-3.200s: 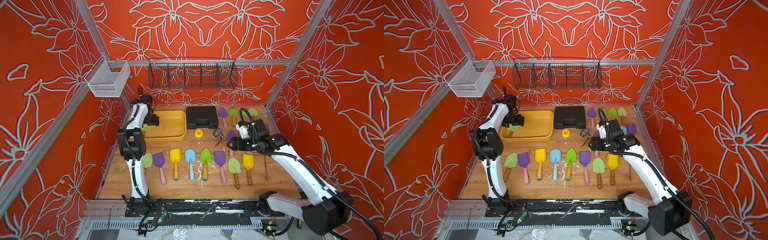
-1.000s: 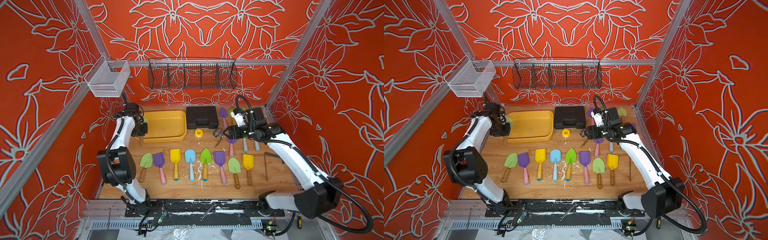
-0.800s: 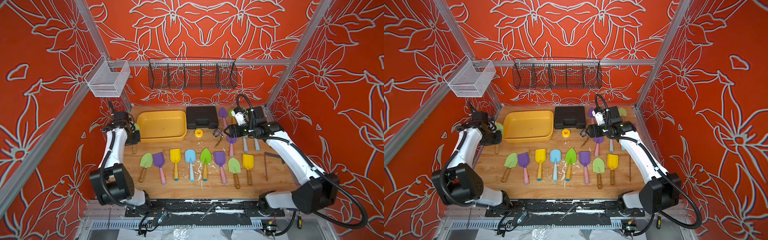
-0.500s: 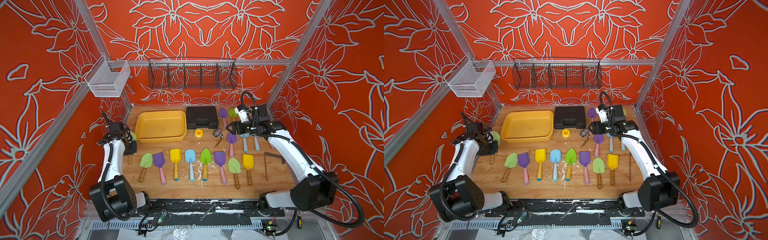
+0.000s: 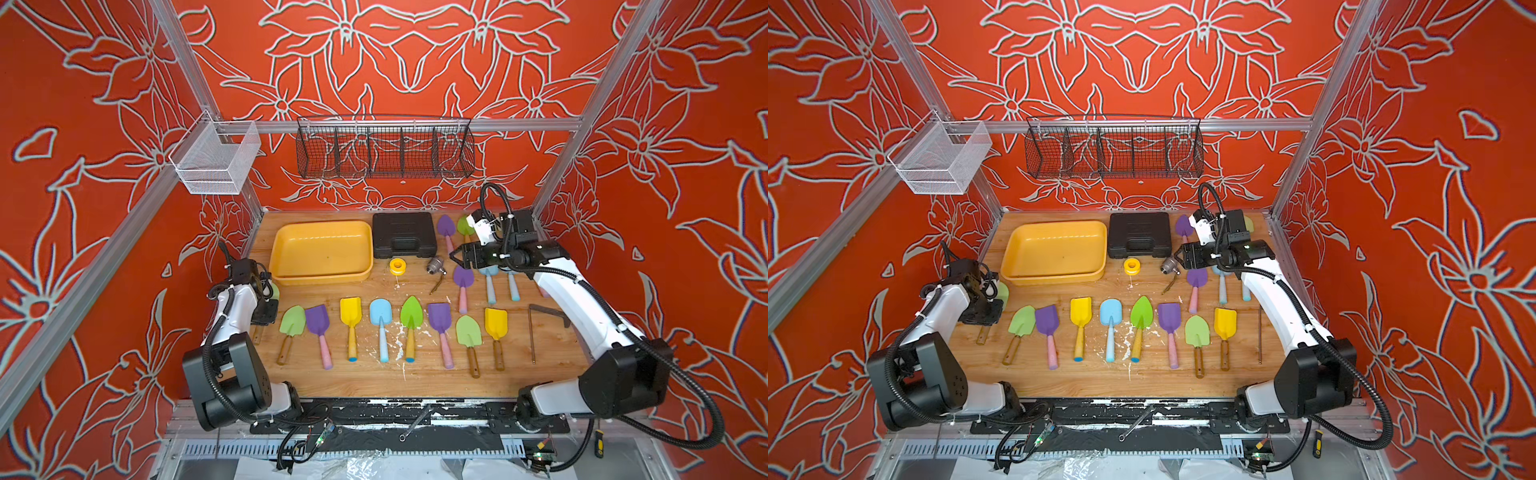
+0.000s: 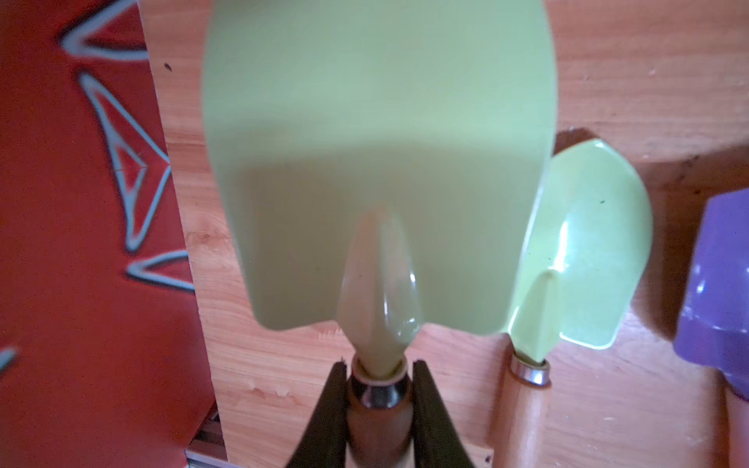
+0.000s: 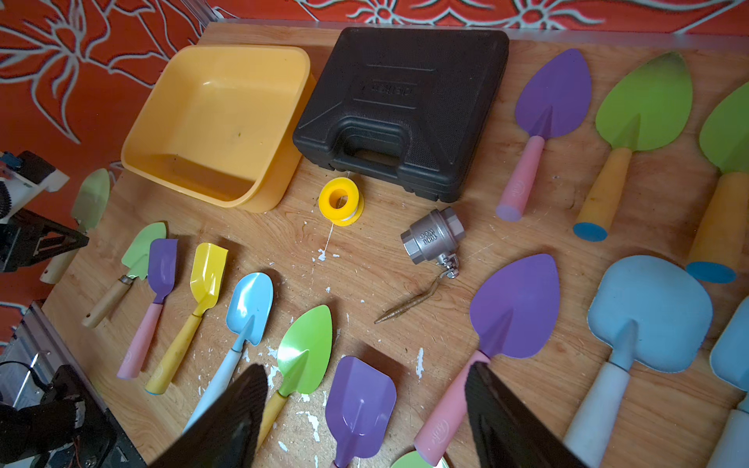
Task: Take the shovel out of the storage box
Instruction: Place the shovel at the center of the board.
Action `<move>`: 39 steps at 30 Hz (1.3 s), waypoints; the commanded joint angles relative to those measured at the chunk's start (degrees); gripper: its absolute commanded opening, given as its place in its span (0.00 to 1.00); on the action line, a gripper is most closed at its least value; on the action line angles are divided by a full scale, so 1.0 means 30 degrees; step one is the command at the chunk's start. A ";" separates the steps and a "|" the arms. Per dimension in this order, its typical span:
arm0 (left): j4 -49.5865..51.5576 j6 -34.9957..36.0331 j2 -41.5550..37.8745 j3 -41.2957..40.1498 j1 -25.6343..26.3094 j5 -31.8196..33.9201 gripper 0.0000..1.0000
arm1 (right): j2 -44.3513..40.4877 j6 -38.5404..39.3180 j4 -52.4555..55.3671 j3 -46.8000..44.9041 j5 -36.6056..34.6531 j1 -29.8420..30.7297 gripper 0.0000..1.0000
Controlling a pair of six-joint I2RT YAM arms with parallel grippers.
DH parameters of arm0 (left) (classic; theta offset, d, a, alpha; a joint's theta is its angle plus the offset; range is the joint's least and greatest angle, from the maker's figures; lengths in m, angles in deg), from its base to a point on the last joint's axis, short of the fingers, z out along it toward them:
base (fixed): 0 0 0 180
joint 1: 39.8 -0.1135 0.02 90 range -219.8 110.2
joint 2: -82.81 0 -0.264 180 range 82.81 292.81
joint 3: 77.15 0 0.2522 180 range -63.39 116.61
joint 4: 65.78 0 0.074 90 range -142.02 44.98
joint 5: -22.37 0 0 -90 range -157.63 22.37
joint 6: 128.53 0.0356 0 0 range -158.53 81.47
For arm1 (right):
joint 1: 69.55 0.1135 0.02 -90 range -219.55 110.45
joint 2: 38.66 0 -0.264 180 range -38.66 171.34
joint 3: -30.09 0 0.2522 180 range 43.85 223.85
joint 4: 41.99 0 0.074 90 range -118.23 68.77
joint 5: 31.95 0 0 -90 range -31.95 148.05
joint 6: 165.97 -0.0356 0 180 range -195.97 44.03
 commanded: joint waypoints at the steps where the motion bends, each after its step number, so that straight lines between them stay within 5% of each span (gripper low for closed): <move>1: -0.0540 0.0927 0.0485 -0.0335 -0.0164 0.0200 0.00 | -0.0367 0.0277 -0.0119 -0.0415 0.0490 -0.0073 0.79; 11: -0.1240 0.1018 0.1354 -0.2562 -0.0625 0.0821 0.00 | -0.0255 0.0012 -0.0231 -0.0533 0.0988 -0.0054 0.78; 23: -0.1913 0.1749 0.2813 -0.1693 -0.1102 0.0970 0.04 | -0.0515 0.0041 0.0174 -0.0649 0.1102 -0.0073 0.78; 26: -0.1975 0.1835 0.2916 -0.1628 -0.1090 0.0956 0.11 | -0.0464 0.0049 0.0204 -0.0642 0.1096 -0.0085 0.78; 29: -0.2005 0.1836 0.2902 -0.1694 -0.1089 0.1182 0.32 | -0.0368 0.0041 0.0175 -0.0551 0.1216 -0.0050 0.78; 39: -0.1819 0.1277 0.1493 -0.1779 -0.1089 0.1439 0.61 | -0.0261 -0.0068 0.0141 -0.0423 0.0995 -0.0064 0.79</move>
